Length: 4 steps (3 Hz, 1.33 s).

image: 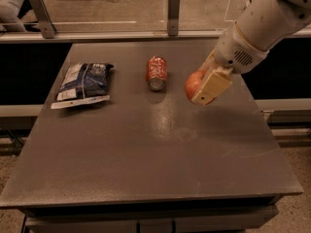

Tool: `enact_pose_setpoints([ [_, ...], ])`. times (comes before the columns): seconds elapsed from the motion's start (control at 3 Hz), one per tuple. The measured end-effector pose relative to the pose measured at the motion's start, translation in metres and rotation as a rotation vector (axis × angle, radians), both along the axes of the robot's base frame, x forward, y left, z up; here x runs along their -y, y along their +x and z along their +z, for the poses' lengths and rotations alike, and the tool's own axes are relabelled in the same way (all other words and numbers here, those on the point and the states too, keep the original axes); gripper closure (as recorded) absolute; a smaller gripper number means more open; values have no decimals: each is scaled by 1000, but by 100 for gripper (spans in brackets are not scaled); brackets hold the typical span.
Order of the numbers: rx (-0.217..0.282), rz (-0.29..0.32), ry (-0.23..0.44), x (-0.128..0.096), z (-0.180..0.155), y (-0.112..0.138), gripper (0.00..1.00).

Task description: Move apple near coke can

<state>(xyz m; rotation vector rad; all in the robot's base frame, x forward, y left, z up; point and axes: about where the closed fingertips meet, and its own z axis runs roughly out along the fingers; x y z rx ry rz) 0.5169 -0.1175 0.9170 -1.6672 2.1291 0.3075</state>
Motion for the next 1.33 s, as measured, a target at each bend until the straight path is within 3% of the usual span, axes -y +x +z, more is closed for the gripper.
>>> enact_pose_setpoints([
  [0.33, 19, -74, 12, -15, -1, 31, 100],
  [0.67, 8, -129, -4, -39, -12, 65, 100],
  [1.0, -20, -161, -63, -50, -31, 87, 100],
  [1.33, -58, -190, -123, -42, -52, 97, 82],
])
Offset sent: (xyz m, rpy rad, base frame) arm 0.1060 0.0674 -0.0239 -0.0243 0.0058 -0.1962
